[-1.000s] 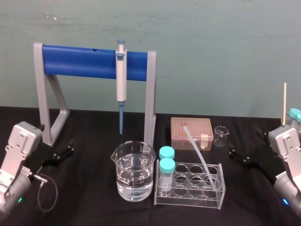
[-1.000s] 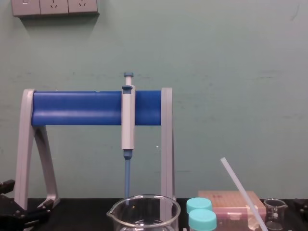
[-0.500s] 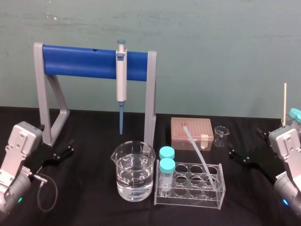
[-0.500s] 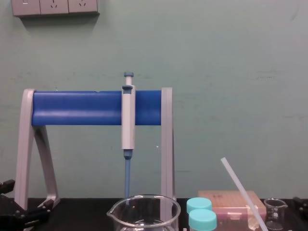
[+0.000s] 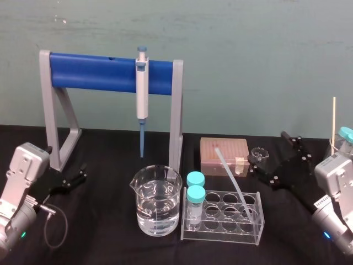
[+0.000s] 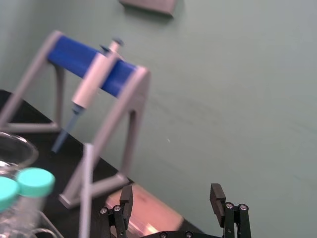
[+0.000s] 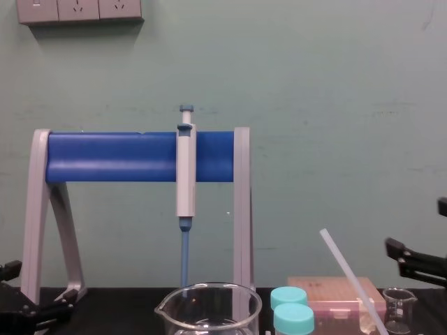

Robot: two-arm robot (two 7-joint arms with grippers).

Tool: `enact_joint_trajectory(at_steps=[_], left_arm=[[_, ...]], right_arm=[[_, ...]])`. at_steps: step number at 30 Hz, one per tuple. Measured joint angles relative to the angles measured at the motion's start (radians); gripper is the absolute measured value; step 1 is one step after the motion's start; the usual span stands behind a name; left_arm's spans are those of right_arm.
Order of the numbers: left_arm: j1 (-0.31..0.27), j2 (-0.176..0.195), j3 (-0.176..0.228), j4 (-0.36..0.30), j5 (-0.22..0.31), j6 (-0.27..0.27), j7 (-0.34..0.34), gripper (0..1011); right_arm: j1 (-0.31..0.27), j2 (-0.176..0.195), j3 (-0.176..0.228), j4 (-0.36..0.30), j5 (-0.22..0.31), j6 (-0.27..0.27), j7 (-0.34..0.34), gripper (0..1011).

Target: Pick up the stirring rod with one hand, then place it down.

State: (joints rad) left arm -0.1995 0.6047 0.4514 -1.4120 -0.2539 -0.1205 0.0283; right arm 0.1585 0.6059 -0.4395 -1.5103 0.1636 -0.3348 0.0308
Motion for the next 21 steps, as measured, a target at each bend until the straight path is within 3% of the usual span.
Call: enact_joint_trajectory(at_steps=[9, 12, 19, 21], left_arm=[[0.000, 0.000, 0.000, 0.000, 0.000, 0.000, 0.000, 1001], [0.000, 0.000, 0.000, 0.000, 0.000, 0.000, 0.000, 1000], [0.000, 0.000, 0.000, 0.000, 0.000, 0.000, 0.000, 1000], [0.000, 0.000, 0.000, 0.000, 0.000, 0.000, 0.000, 1000]], right_arm=[[0.021, -0.014, -0.024, 0.006, -0.018, -0.132, 0.099, 1003], [0.029, -0.019, -0.030, 0.014, -0.013, -0.148, 0.128, 1003], [0.064, -0.039, -0.042, 0.057, 0.083, -0.141, 0.245, 1003], [0.077, -0.047, -0.044, 0.074, 0.133, -0.121, 0.290, 1003]])
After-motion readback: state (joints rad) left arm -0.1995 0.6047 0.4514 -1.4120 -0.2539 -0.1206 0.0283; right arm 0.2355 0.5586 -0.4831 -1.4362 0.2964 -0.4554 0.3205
